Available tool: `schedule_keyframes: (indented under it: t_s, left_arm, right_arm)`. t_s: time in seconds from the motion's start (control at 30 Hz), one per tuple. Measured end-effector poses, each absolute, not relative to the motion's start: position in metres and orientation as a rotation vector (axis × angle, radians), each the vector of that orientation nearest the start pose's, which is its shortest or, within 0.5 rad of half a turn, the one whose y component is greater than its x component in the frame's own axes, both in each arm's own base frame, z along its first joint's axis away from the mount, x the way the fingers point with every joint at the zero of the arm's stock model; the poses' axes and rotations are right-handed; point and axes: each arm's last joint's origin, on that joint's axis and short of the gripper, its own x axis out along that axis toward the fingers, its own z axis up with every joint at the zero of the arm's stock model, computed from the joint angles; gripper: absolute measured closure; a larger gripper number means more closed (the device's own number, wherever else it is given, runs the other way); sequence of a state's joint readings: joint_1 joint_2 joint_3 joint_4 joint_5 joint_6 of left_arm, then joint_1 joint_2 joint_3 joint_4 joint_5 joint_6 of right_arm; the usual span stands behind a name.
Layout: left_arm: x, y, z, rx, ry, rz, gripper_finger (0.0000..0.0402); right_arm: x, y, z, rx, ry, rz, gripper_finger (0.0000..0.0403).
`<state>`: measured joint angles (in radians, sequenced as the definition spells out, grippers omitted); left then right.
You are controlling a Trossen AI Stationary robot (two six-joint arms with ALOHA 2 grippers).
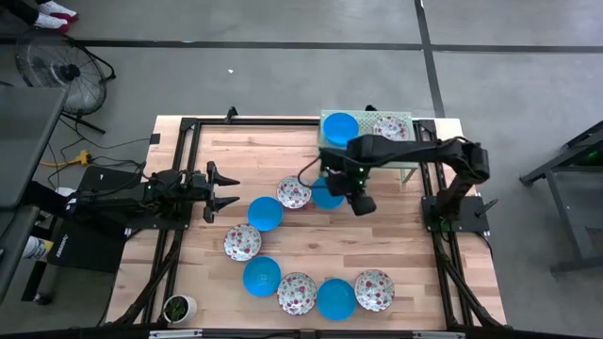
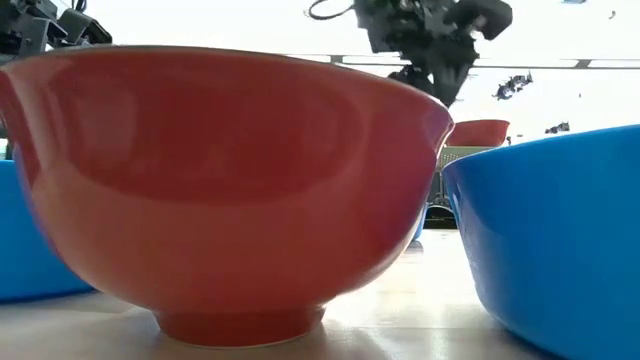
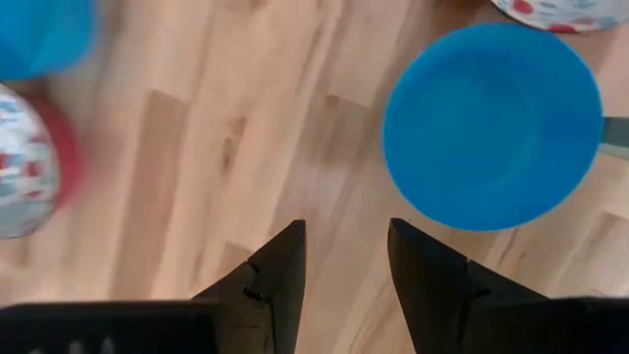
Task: Pick & Place Mini bowls
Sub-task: Stack the blue bowl on the blue bowl on the shelf
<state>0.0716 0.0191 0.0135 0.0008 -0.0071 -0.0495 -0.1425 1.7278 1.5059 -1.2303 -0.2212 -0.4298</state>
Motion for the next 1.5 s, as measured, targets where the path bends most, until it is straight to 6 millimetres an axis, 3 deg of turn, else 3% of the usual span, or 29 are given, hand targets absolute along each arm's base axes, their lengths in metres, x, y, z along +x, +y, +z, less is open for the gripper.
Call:
schedule_keyframes:
  t_s: [0.47,0.93,1.5]
  left_arm:
    - [0.098,0.007,0.167,-0.05,0.003,0.079,0.0169]
    - [0.098,0.007,0.167,-0.05,0.003,0.079,0.0169]
    - [0.098,0.007,0.167,-0.05,0.002,0.079,0.0169]
  right_arm:
    - [0.307,-0.034,0.205,-0.304,1.296,0.273,0.0269]
    - [0.327,-0.024,0.178,-0.35,1.22,0.329,0.0269]
    - [0.332,-0.024,0.16,-0.356,1.274,0.287,0.0279]
